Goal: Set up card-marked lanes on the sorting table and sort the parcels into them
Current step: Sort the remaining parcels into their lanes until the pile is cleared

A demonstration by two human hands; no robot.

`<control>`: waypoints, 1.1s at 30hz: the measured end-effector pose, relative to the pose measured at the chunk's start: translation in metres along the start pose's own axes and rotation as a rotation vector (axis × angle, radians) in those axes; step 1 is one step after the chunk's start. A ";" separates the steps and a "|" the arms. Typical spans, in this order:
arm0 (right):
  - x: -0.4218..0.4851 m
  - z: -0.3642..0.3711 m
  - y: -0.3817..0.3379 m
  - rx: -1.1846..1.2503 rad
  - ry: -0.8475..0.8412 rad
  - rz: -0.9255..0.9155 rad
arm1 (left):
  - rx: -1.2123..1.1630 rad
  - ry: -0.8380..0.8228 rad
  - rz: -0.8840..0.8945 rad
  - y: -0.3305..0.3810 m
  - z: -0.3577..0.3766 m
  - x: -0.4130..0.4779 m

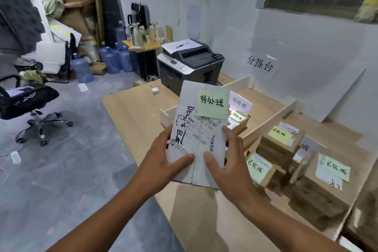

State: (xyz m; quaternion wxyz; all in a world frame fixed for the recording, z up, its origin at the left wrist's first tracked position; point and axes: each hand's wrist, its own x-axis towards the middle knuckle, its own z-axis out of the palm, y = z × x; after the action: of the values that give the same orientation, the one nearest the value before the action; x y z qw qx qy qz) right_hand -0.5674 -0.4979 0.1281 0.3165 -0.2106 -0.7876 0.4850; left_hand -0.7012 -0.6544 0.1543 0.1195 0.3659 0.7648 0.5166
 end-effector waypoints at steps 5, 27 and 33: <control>0.070 0.037 0.042 -0.037 0.141 0.119 | -0.120 -0.187 0.037 -0.060 0.009 0.111; 0.294 0.047 0.255 -0.304 0.476 0.670 | -0.077 -0.837 -0.019 -0.204 0.199 0.453; 0.298 0.050 0.300 -0.356 0.409 0.739 | -0.111 -0.878 -0.078 -0.234 0.227 0.464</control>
State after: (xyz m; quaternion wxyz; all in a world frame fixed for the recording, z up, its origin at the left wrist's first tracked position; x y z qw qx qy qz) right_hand -0.8068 -0.2065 -0.0693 0.2302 -0.6198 -0.6520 0.3711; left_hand -1.0023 -0.2248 -0.0596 0.4719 0.5145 0.6260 0.3474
